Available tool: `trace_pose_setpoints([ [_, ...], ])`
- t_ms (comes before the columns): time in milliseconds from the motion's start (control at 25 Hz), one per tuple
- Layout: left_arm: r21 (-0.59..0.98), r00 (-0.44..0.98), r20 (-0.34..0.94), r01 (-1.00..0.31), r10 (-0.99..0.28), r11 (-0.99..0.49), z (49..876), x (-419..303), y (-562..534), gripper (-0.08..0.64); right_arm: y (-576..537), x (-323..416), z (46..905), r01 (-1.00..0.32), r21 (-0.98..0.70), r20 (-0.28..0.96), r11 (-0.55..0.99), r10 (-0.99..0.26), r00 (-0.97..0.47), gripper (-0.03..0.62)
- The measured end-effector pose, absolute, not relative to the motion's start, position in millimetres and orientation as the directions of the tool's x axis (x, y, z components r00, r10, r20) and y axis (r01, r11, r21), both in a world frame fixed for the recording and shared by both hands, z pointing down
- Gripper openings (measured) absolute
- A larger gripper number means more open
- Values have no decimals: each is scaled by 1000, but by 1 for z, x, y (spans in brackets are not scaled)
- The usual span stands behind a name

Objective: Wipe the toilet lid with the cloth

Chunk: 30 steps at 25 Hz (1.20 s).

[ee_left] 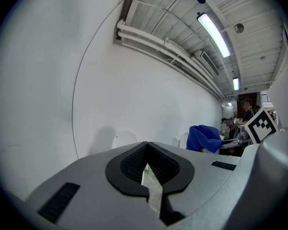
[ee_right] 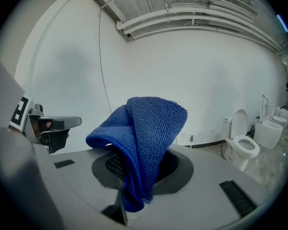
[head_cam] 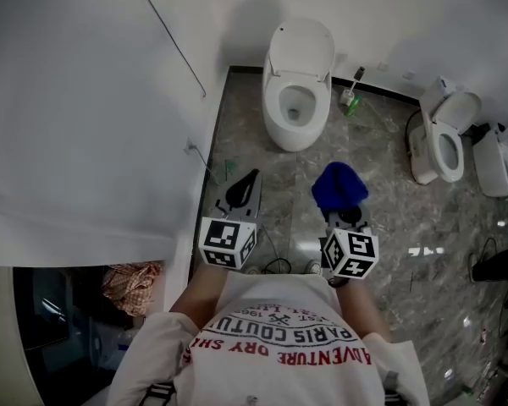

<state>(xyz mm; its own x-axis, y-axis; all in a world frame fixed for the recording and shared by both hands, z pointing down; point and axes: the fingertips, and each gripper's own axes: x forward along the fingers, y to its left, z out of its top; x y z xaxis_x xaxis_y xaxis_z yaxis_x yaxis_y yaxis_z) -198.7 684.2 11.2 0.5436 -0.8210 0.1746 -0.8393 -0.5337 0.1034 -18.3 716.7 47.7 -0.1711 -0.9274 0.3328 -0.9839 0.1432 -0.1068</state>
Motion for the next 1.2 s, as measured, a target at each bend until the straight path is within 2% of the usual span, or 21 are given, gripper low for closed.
trace_pose_setpoints([
  [240, 139, 541, 206, -841, -816, -523, 31, -240, 673, 6, 707, -54, 59, -983, -110, 354, 147, -918, -177, 87],
  [520, 168, 504, 226, -863, -833, -477, 49, -230, 633, 6, 656, -39, 73, -976, -118, 373, 183, -903, -215, 87],
  [960, 187, 469, 172, -879, -866, -439, 38, -112, 475, 6, 484, 71, 72, -952, -128, 339, 277, -890, -304, 87],
  [1200, 162, 452, 187, -890, -872, -427, 36, -68, 412, 6, 415, 123, 87, -945, -156, 380, 288, -866, -326, 87],
])
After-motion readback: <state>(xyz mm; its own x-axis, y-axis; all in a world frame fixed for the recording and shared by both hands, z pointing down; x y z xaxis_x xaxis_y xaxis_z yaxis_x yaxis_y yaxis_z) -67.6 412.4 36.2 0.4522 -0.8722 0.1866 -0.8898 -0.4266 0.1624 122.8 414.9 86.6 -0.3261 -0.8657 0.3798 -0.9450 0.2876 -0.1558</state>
